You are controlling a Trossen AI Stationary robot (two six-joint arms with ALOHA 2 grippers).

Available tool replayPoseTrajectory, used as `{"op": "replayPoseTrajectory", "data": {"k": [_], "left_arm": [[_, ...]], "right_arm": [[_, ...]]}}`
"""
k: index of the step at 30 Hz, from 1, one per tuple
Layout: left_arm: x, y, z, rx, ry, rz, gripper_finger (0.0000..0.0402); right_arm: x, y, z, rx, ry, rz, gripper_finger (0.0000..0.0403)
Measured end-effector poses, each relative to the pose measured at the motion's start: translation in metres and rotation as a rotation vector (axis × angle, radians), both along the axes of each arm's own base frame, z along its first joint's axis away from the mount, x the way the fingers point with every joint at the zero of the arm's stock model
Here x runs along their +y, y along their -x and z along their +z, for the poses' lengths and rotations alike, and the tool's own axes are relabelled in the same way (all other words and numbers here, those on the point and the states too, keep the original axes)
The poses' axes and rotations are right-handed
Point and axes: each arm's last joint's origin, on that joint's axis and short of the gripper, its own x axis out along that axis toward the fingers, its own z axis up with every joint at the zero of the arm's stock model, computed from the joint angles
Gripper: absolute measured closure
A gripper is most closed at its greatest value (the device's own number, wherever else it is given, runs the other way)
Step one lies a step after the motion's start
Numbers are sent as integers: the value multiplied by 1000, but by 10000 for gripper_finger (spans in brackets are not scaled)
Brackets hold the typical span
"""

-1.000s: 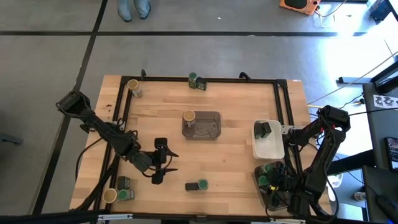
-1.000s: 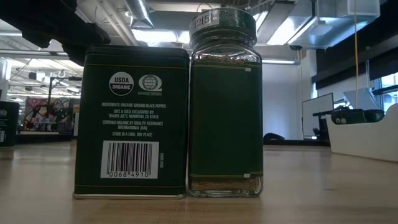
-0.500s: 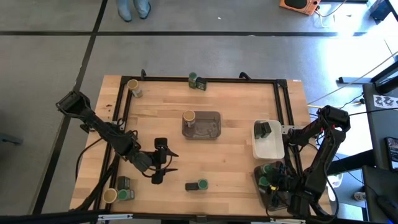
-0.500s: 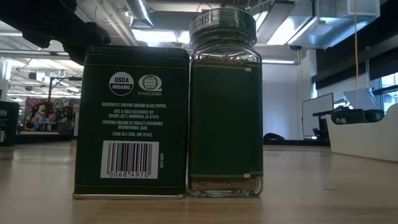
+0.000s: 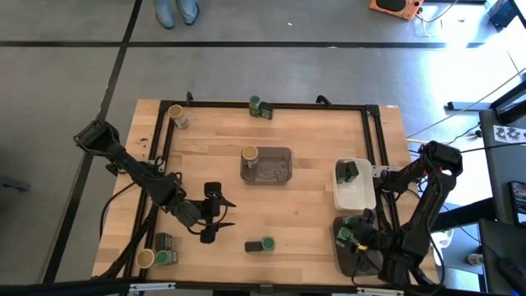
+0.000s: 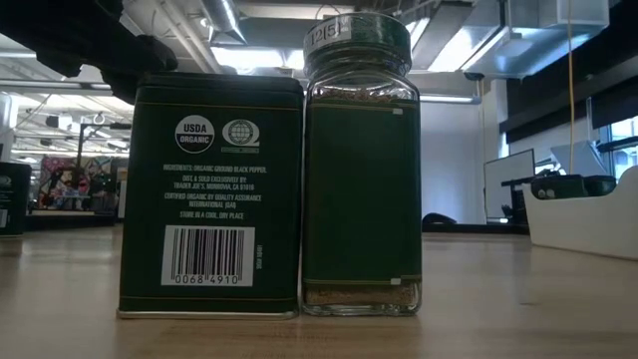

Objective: Sort spices by type
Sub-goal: Put the top left green seasoning bottle into the bottom black bin, then put the bottom right green seasoning bottle into the bottom black bin

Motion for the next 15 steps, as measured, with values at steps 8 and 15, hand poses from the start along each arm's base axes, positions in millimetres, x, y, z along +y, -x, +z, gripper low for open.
{"op": "replayPoseTrajectory", "data": {"k": [8, 15], "left_arm": [[0, 0, 0, 0, 0, 0, 126], [0, 0, 0, 0, 0, 0, 126]], "right_arm": [[7, -3, -10, -39, 24, 0, 137], [2, -1, 1, -5, -24, 8, 137]]}}
